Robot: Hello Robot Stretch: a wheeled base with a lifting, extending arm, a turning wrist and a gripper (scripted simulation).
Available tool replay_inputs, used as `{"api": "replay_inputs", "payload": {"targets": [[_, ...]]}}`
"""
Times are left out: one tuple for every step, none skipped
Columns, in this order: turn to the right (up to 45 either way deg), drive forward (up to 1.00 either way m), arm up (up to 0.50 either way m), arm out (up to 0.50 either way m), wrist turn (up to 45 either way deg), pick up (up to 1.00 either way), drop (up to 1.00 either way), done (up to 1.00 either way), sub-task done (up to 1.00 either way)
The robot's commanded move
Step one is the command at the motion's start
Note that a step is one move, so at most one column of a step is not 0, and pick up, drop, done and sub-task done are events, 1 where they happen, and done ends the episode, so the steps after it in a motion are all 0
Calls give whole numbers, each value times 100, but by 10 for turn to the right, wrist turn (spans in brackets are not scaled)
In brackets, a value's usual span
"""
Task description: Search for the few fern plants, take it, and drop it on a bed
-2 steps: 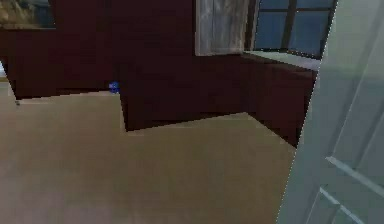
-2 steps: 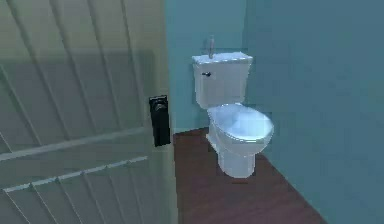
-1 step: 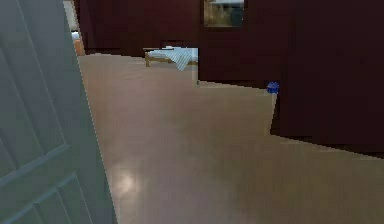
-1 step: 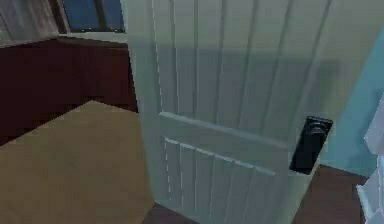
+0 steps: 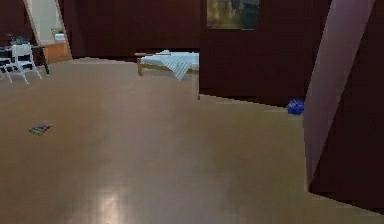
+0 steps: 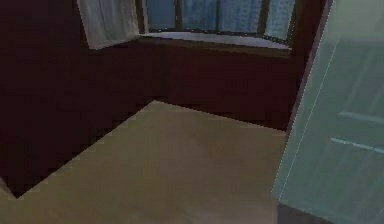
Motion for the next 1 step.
{"api": "replay_inputs", "payload": {"targets": [[-60, 0, 0, 0, 0, 0, 0, 0, 0]]}}
